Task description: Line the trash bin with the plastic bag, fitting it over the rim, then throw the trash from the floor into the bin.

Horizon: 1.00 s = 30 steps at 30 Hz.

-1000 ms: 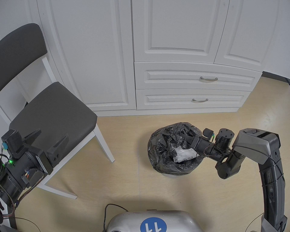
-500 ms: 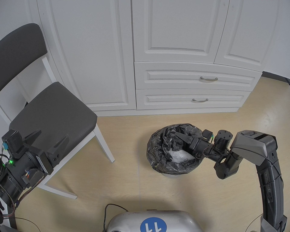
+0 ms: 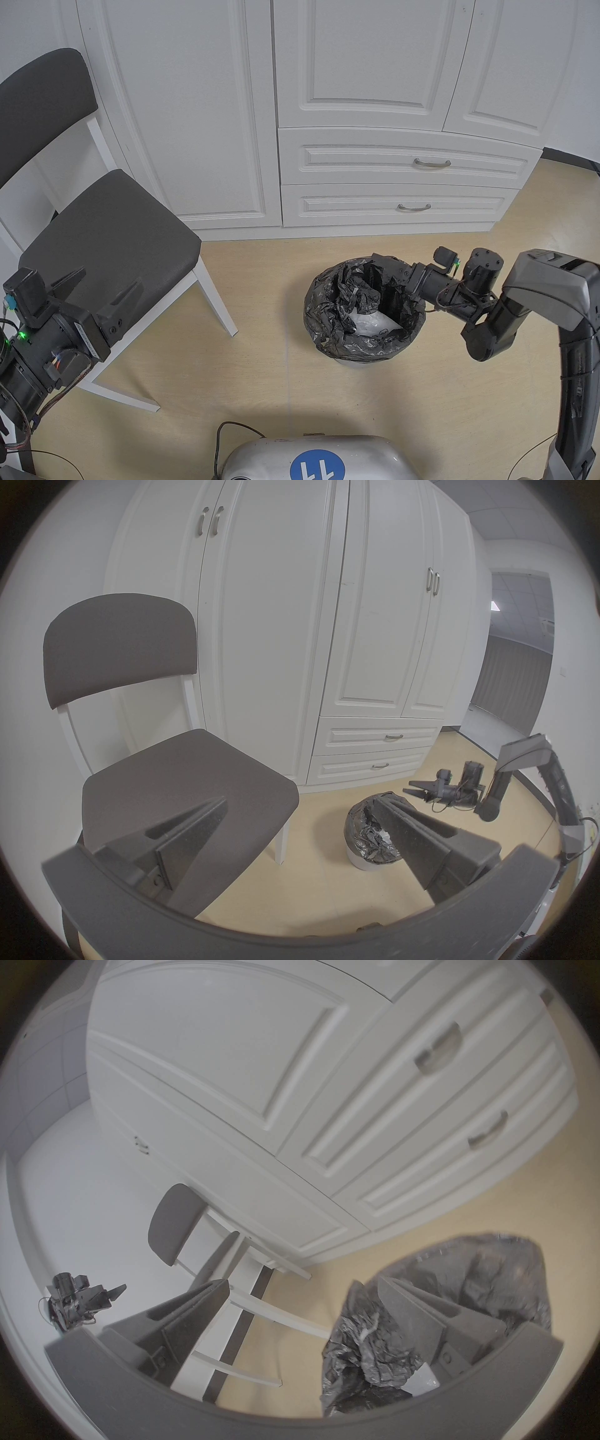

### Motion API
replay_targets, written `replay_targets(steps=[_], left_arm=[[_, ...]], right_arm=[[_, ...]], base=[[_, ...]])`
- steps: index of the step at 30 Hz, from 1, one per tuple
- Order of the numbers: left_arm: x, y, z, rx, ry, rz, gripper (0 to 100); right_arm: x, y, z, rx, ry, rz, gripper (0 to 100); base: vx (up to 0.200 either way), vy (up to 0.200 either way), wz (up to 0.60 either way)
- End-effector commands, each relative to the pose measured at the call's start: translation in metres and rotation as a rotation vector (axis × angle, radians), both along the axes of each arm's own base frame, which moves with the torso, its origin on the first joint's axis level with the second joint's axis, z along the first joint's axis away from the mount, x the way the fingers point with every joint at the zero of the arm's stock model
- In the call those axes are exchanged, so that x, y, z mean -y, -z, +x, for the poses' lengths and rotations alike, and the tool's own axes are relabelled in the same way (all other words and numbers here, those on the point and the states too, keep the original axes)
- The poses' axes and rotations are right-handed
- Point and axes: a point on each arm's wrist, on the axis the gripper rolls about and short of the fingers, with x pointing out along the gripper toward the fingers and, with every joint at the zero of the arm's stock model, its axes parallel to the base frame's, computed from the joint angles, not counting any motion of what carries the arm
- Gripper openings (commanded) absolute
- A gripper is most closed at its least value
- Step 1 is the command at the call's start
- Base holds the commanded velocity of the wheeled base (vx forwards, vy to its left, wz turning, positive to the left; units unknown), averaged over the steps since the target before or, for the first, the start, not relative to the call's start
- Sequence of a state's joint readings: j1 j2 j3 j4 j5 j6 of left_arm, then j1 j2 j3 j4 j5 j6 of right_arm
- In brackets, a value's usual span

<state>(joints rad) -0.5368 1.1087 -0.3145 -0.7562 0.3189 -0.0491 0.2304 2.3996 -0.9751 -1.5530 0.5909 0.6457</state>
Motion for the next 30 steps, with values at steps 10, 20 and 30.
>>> replay_targets(steps=[10,20,30], left_arm=[[-0.029,-0.024,-0.042,0.196,-0.034,-0.060,100],[-0.050,-0.034,-0.067,0.334,-0.172,0.009,100],[-0.072,-0.031,-0.115,0.433,-0.332,0.063,100]], right_arm=[[0.094,-0.138,-0.183,0.555,0.441,-0.414,100],[0.117,-0.151,-0.275,0.593,1.013,-0.565,100],[0.106,-0.125,-0.416,0.518,0.905,-0.599,100]], base=[[0.000,0.000,0.00],[0.000,0.000,0.00],[0.000,0.000,0.00]])
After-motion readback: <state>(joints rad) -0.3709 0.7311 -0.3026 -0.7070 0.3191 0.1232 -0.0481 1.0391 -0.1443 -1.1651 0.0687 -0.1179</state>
